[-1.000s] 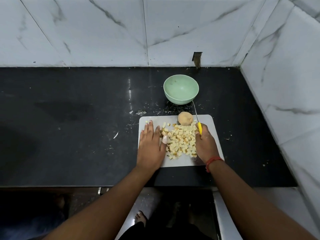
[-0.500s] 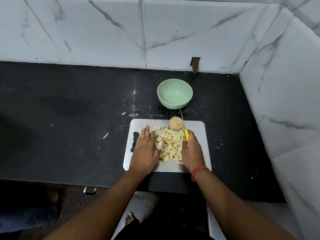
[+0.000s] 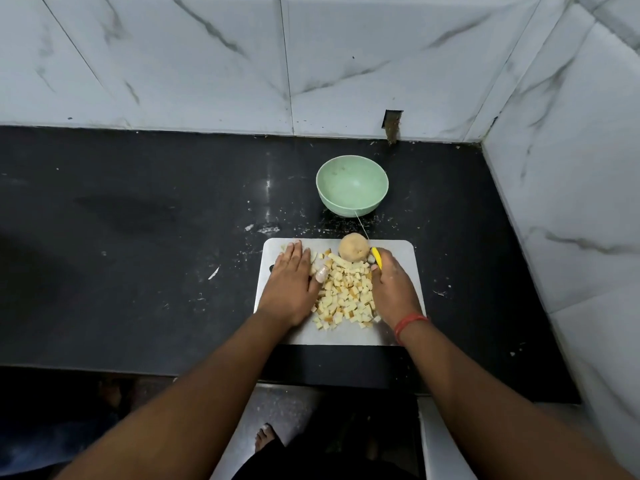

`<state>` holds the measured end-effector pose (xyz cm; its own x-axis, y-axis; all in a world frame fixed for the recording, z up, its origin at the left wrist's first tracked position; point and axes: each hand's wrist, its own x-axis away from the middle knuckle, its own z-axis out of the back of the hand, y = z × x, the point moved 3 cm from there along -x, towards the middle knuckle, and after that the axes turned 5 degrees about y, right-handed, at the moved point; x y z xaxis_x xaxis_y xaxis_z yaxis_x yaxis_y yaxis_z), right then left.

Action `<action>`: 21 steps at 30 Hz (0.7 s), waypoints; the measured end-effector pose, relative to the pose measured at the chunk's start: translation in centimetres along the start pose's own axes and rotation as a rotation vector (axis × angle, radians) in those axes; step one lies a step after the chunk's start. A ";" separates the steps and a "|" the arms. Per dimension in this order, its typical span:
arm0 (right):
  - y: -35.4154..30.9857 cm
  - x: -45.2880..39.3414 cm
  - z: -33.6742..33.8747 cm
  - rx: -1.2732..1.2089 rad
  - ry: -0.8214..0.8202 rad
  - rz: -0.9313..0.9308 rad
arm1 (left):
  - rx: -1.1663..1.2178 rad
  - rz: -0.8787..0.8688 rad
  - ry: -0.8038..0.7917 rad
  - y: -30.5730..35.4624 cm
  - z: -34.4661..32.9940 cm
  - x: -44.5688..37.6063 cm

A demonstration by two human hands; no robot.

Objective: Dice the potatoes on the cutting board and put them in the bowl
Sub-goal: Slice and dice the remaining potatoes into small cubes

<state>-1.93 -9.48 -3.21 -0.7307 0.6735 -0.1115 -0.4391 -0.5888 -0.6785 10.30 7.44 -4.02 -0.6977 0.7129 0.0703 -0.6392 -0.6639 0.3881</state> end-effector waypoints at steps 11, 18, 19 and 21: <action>-1.2 2.1 -1.7 0.005 0.084 -0.084 | -0.056 0.006 -0.007 -1.9 0.9 -1.0; -2.4 2.6 -2.7 0.024 0.108 -0.091 | 0.096 -0.096 0.001 0.0 0.1 0.7; -2.7 2.7 -2.9 0.014 0.108 -0.090 | 0.108 -0.094 0.018 0.2 0.0 0.8; -3.3 2.8 -3.4 0.003 0.110 -0.081 | 0.113 -0.093 0.037 0.6 -0.2 1.0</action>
<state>-0.72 -4.11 -3.74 -0.6310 0.7639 -0.1353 -0.4966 -0.5317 -0.6861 9.15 7.75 -3.96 -0.6497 0.7602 -0.0036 -0.6630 -0.5642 0.4921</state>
